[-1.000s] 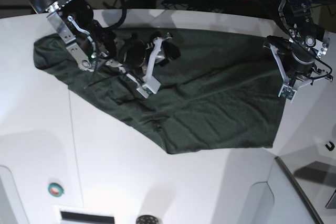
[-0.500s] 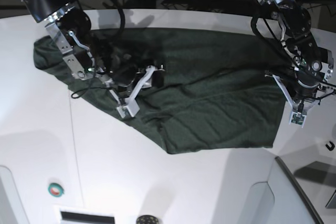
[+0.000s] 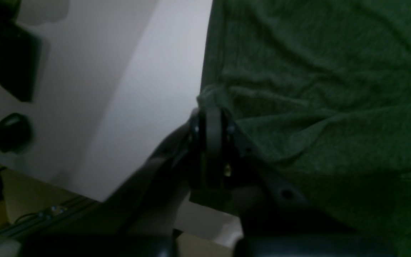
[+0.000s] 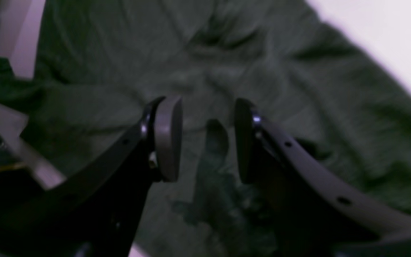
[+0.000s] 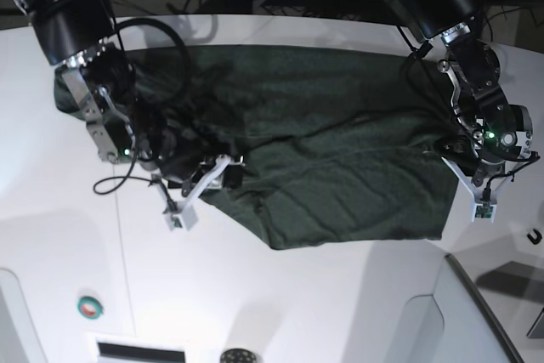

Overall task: Layout the t-shirt on the table in an organized manner, then fold the t-shirt properly
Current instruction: 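Move the left gripper onto the shirt side and grasp its edge, then reach the right gripper toward the shirt hem and grasp the fabric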

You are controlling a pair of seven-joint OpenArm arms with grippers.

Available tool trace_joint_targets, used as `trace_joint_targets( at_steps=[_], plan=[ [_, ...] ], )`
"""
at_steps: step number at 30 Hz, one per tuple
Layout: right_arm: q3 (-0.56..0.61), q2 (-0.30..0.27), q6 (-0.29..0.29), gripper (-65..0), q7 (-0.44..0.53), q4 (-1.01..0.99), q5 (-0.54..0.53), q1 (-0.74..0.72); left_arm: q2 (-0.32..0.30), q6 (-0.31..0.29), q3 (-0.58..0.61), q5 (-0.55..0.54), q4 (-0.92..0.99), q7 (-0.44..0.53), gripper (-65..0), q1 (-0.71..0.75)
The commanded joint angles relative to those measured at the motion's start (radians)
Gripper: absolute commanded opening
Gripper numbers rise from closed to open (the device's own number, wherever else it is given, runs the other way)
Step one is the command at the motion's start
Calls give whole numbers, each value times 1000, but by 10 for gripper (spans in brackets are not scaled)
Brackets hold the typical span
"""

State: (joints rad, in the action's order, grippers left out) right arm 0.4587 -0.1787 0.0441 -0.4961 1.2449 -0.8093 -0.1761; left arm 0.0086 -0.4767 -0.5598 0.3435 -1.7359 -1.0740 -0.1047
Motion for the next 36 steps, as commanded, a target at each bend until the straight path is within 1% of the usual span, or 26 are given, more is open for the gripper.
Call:
trace_joint_targets(
  at_steps=[1,2,4,6,8,11,14,17,26,30,36],
  plan=[
    [-4,-18,4,-429,17,2,-11,-33,-6,8,-1,9,-14,12,-650,-14],
    [4,-25,13,-429,14,-3,-11,-40,-6,8,-1,9,-14,13,-650,-14],
    [65,-28,15,-429,-5,-3,-11,-55,-6,8,-1,9,-11,13,-650,-10],
    [162,-28,15,-431,-8,-12,-11,-96,-8,8,-1,9,-6,13,-650,-5],
    [233,-22,15,-432,-8,-24,-11,-130,-8,8,-1,9,-6,13,-650,-2],
    [271,32,15,-434,-6,-98,-11,-196,-8,8,-1,10,-9,10,-650,-2],
    [288,97,13,-428,-6,-239,-2,-270,-9,8,-1,10,-9,8,-650,0],
    [341,137,9,-428,-6,-296,77,-314,-9,8,-1,10,-11,10,-650,26],
    [349,278,9,-428,-8,-411,351,-320,-11,8,-1,10,-14,16,-650,90],
    [345,290,7,-428,-3,-411,433,-305,-11,8,4,10,-14,16,-650,125],
    [349,288,6,-428,64,-411,442,-296,-46,5,8,12,-14,18,-650,193]
  ],
)
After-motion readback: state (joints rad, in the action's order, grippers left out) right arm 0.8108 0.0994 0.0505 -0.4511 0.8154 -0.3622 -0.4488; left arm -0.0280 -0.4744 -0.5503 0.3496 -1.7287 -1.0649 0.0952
